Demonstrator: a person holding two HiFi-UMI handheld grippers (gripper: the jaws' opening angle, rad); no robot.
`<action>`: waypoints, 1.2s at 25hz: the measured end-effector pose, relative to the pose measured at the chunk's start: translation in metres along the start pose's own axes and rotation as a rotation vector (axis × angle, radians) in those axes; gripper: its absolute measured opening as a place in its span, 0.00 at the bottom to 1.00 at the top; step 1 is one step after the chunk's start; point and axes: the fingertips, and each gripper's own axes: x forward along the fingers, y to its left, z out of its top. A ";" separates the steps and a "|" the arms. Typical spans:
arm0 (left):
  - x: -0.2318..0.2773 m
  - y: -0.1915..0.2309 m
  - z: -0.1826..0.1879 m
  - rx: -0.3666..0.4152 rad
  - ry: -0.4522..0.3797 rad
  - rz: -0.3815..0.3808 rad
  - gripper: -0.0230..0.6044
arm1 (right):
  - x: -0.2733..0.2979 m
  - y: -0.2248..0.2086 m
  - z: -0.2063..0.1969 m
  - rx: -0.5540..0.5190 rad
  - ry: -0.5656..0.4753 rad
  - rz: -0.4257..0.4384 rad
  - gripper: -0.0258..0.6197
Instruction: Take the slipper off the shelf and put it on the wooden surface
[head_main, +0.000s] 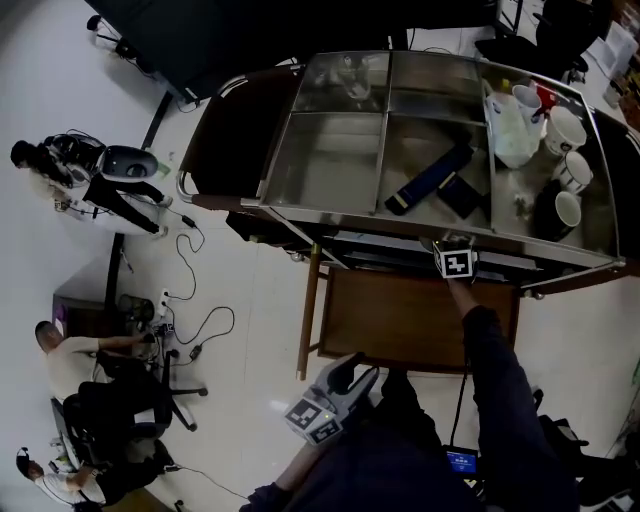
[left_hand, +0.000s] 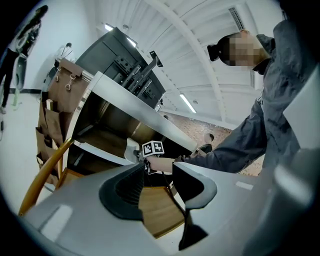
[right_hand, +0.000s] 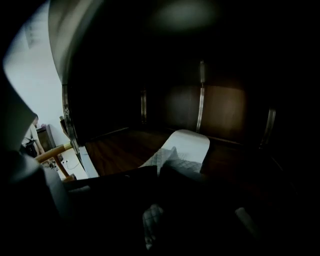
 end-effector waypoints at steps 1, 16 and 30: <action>0.000 -0.001 0.000 -0.001 0.000 -0.001 0.33 | 0.001 -0.001 -0.002 -0.009 0.016 -0.006 0.06; -0.042 -0.054 -0.058 0.007 0.075 -0.222 0.33 | -0.249 0.017 -0.149 0.023 -0.053 -0.143 0.05; -0.146 -0.087 -0.112 0.087 0.147 -0.305 0.33 | -0.334 0.037 -0.260 0.245 0.045 -0.299 0.09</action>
